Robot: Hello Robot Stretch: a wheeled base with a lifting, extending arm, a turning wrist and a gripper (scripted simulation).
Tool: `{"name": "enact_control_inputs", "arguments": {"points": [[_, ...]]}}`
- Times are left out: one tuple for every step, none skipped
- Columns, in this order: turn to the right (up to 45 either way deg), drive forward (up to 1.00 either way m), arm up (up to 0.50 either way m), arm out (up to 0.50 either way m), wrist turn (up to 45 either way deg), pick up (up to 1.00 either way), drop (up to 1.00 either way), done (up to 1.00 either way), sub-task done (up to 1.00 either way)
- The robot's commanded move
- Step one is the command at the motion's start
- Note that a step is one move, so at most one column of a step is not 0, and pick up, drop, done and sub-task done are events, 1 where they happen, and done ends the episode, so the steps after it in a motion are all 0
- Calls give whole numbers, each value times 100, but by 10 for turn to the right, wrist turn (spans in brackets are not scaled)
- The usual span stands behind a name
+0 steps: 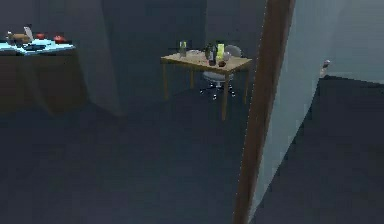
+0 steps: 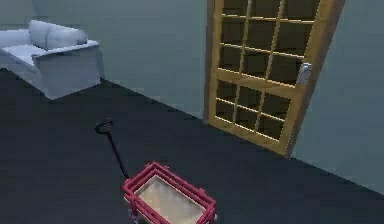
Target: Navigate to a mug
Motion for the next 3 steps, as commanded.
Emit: {"name": "enact_control_inputs", "arguments": {"points": [[420, 0, 0, 0, 0, 0, 0, 0, 0], [0, 15, 0, 0, 0, 0, 0, 0, 0], [-450, 0, 0, 0, 0, 0, 0, 0, 0]]}}
